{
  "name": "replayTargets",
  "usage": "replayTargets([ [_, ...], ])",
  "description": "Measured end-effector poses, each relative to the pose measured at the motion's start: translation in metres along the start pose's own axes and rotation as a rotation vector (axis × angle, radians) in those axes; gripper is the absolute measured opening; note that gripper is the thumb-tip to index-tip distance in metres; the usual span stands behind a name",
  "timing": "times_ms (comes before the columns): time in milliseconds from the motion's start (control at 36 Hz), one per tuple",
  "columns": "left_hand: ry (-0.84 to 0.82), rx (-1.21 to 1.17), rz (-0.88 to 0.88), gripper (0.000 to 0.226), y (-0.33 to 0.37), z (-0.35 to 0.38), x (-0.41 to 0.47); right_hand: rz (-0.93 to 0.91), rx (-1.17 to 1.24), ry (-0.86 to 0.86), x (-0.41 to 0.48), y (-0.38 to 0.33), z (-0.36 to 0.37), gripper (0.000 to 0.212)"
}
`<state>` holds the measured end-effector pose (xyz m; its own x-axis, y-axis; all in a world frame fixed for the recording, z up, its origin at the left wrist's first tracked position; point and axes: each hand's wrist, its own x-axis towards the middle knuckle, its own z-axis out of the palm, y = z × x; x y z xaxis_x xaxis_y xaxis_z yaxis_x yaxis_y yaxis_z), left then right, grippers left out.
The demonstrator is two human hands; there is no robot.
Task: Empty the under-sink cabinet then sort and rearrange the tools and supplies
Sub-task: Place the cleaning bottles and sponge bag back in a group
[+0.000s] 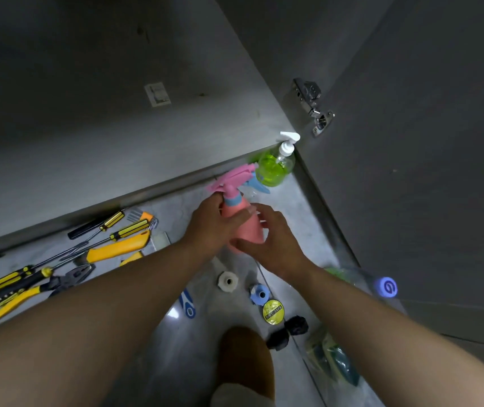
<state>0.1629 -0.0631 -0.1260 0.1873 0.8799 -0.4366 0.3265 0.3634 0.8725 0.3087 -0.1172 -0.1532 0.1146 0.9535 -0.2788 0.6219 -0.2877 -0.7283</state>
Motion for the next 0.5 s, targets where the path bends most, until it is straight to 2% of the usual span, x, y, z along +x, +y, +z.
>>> replayTargets([
  [194, -0.049, 0.005, 0.028, 0.043, -0.001, 0.004, 0.004, 0.025, -0.036, 0.120, 0.016, 0.011, 0.005, 0.072],
  [278, -0.089, 0.004, 0.031, 0.049, -0.002, 0.001, 0.004, 0.110, -0.059, 0.222, 0.030, 0.025, -0.002, 0.074],
  [417, -0.046, 0.098, 0.008, 0.024, -0.008, -0.013, -0.002, 0.300, 0.094, 0.421, 0.057, 0.045, -0.015, 0.072],
  [500, -0.026, 0.117, -0.051, 0.018, -0.014, -0.019, -0.004, 0.360, 0.205, 0.507, 0.070, 0.044, -0.015, 0.068],
])
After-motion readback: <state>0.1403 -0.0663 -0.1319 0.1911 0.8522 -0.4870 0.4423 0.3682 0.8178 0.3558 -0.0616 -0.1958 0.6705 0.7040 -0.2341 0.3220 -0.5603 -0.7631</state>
